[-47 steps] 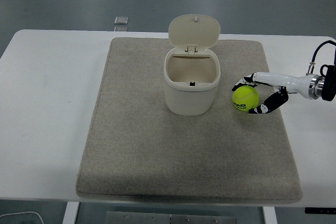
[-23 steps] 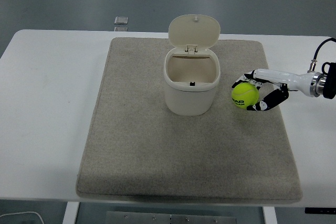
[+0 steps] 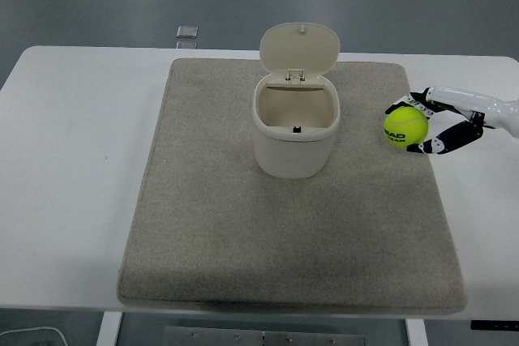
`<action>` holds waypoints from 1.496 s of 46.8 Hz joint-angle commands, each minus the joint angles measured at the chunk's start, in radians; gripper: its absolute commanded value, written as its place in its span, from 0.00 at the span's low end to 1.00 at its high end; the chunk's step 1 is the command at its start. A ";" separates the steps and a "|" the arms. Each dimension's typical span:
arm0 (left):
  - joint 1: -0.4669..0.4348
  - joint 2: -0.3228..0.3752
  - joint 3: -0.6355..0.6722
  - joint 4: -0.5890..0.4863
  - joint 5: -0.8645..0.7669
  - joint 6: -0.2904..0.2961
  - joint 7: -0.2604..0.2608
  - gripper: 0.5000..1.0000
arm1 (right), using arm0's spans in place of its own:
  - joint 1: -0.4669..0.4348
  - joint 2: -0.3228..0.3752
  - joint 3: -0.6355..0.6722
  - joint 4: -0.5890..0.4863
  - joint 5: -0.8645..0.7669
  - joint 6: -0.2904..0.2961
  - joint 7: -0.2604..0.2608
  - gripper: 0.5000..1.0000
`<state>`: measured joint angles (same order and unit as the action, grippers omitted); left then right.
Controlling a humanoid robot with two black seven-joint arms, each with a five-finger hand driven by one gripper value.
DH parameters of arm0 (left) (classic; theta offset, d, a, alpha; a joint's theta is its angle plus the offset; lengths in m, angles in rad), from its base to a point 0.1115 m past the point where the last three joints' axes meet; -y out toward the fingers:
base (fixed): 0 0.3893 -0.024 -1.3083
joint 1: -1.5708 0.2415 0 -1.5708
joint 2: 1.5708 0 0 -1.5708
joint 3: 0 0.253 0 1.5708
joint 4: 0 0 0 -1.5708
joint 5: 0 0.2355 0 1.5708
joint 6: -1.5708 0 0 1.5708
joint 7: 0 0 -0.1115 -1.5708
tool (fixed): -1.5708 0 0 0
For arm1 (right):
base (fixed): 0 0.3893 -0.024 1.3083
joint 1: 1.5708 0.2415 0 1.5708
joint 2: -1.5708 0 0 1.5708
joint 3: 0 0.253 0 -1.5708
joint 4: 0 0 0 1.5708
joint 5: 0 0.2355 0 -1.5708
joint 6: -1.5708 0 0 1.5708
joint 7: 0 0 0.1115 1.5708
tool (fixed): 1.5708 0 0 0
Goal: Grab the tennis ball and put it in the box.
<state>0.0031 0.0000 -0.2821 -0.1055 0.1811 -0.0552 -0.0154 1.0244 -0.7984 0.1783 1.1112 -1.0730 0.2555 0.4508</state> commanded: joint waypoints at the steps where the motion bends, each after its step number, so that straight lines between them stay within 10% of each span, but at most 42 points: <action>1: 0.000 0.000 0.000 0.001 0.000 0.000 0.000 0.98 | 0.008 -0.021 0.001 0.022 0.028 0.002 0.017 0.00; 70: 0.000 0.000 0.000 0.000 0.000 0.000 0.000 0.98 | 0.184 0.262 -0.003 0.059 0.051 0.021 0.048 0.00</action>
<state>0.0033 0.0000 -0.2820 -0.1049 0.1811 -0.0552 -0.0152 1.2117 -0.5403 0.1768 1.1776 -1.0204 0.2763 0.4985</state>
